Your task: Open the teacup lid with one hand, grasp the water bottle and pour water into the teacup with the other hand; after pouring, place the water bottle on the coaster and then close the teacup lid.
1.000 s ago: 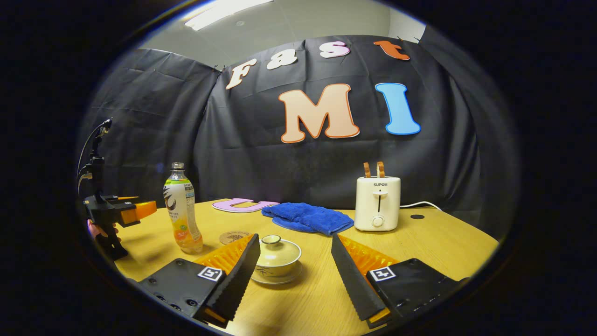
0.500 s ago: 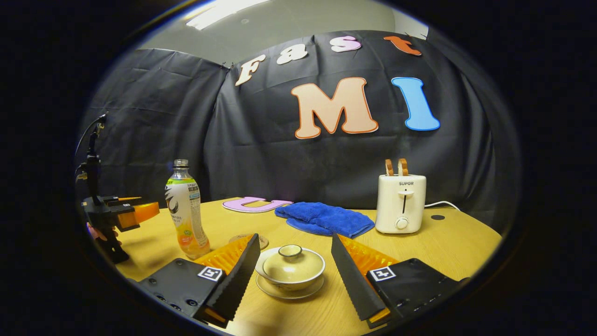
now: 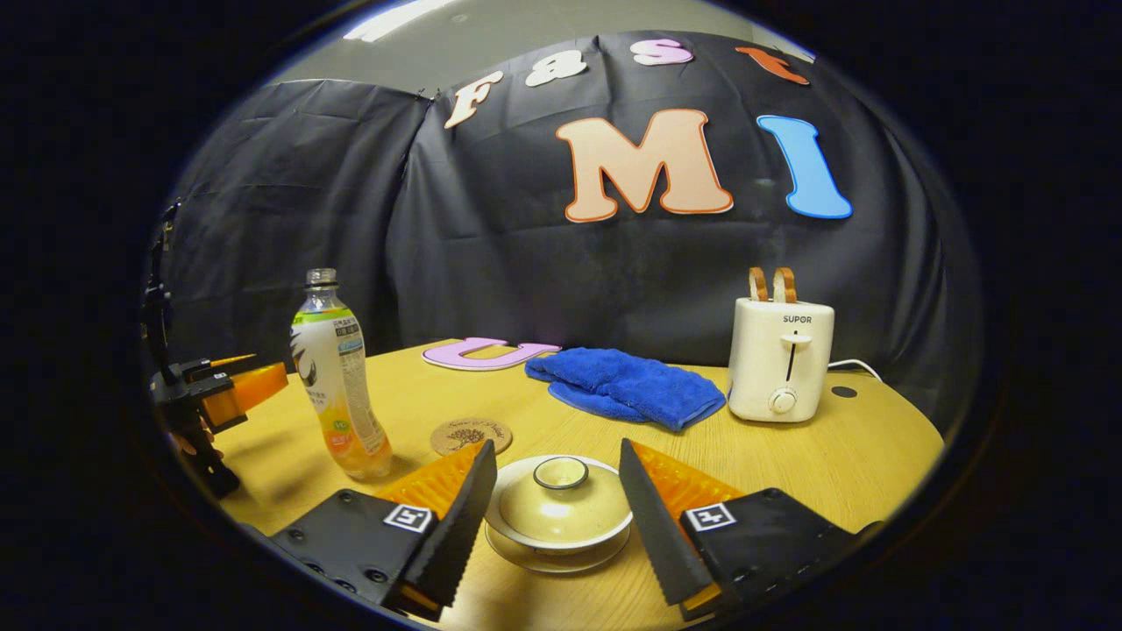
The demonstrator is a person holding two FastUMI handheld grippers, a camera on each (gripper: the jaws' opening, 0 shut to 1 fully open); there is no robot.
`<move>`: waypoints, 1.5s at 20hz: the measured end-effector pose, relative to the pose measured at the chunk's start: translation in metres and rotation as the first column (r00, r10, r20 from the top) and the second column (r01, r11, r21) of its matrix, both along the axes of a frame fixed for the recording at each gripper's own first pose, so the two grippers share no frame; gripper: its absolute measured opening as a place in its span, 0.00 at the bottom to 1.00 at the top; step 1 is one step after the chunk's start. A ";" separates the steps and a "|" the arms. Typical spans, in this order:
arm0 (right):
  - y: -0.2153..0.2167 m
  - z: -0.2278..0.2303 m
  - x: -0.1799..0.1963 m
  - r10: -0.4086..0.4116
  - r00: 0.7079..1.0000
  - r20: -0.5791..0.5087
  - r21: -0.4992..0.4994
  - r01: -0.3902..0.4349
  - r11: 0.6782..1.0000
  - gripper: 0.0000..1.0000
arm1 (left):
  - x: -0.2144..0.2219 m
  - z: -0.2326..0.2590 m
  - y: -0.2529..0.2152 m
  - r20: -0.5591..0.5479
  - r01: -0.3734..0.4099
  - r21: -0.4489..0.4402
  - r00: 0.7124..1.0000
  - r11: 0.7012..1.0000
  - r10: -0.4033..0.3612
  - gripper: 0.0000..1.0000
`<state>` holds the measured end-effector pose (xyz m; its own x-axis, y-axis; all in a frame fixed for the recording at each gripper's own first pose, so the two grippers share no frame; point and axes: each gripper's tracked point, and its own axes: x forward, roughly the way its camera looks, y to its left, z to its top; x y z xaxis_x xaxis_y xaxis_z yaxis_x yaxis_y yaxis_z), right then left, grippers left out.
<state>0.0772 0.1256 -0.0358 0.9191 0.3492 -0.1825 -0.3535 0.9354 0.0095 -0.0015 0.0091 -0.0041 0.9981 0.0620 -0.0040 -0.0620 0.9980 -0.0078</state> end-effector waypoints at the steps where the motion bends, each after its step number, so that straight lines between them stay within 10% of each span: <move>1: 0.001 -0.001 0.002 -0.003 1.000 -0.006 -0.003 0.003 1.000 0.86 | 0.000 0.000 0.000 0.000 0.000 0.000 1.000 1.000 0.000 0.90; 4: 0.002 -0.002 0.007 -0.020 1.000 -0.012 -0.010 0.020 1.000 0.83 | 0.000 0.000 0.000 0.000 0.000 -0.001 1.000 1.000 0.000 0.91; 7: 0.005 0.000 0.010 -0.019 1.000 0.003 -0.005 0.019 1.000 0.48 | 0.000 -0.001 0.000 -0.001 0.000 -0.001 1.000 1.000 0.000 0.90; 10: 0.005 0.000 0.010 -0.028 1.000 0.010 -0.014 0.028 1.000 0.36 | 0.000 -0.001 -0.001 0.000 0.000 -0.001 1.000 1.000 0.000 0.90; 30: -0.025 0.026 -0.011 -0.115 0.981 0.157 0.059 0.107 0.993 0.29 | 0.000 -0.001 0.000 -0.001 -0.001 -0.002 1.000 1.000 0.001 0.90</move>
